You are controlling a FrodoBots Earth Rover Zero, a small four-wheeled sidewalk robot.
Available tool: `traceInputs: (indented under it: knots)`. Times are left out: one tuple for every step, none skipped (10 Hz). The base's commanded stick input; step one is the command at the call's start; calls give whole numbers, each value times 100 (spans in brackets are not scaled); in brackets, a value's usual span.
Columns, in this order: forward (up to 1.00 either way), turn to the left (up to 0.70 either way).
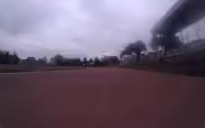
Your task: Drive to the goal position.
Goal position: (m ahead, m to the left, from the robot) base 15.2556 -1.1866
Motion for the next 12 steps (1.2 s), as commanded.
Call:
traceInputs:
  knots:
    - [70,0]
    - [70,0]
    - [70,0]
    - [70,0]
    - [70,0]
    - [70,0]
    - [70,0]
    - [70,0]
    - [70,0]
    - [70,0]
    - [70,-8]
    - [70,-13]
